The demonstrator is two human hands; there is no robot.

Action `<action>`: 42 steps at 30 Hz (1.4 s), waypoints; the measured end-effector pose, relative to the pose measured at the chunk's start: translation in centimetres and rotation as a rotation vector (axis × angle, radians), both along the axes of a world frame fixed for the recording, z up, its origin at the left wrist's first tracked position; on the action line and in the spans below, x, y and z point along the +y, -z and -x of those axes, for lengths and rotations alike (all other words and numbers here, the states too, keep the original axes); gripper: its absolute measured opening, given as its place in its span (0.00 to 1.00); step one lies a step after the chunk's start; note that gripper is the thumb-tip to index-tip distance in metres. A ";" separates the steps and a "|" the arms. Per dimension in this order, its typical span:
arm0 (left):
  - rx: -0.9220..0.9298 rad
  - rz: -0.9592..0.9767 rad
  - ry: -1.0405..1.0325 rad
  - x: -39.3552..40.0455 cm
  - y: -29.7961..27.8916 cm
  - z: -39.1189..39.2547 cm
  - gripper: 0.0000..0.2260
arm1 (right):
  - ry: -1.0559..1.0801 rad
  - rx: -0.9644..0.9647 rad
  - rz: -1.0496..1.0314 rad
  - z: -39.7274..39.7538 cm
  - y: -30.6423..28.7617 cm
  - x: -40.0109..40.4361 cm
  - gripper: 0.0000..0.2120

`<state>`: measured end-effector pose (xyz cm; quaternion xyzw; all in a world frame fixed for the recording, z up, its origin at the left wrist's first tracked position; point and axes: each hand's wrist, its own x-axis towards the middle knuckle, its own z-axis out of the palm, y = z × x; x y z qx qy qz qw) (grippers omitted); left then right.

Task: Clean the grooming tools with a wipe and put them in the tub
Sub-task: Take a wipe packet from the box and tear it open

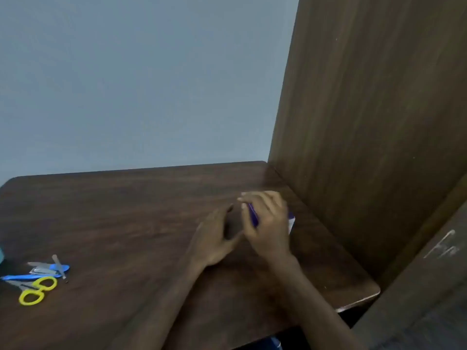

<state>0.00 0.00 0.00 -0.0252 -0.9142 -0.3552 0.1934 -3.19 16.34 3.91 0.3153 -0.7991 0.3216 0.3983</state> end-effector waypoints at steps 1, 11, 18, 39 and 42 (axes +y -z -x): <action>-0.026 -0.009 0.025 1.1 -0.1 0.6 0.46 | 0.052 0.049 0.012 0.9 0.5 1.6 0.09; -0.049 -0.252 0.140 3.0 1.0 4.1 0.43 | 0.360 -0.375 0.344 4.6 4.3 6.6 0.21; -0.030 -0.284 0.102 2.7 1.7 4.6 0.44 | 0.276 -0.442 0.146 4.1 4.8 6.5 0.18; 0.001 -0.354 0.176 2.6 1.6 4.2 0.38 | 0.067 -0.390 0.455 3.4 3.3 6.2 0.21; 0.023 -0.334 0.240 2.8 1.3 3.9 0.35 | -0.096 -0.416 0.473 3.3 3.2 6.1 0.25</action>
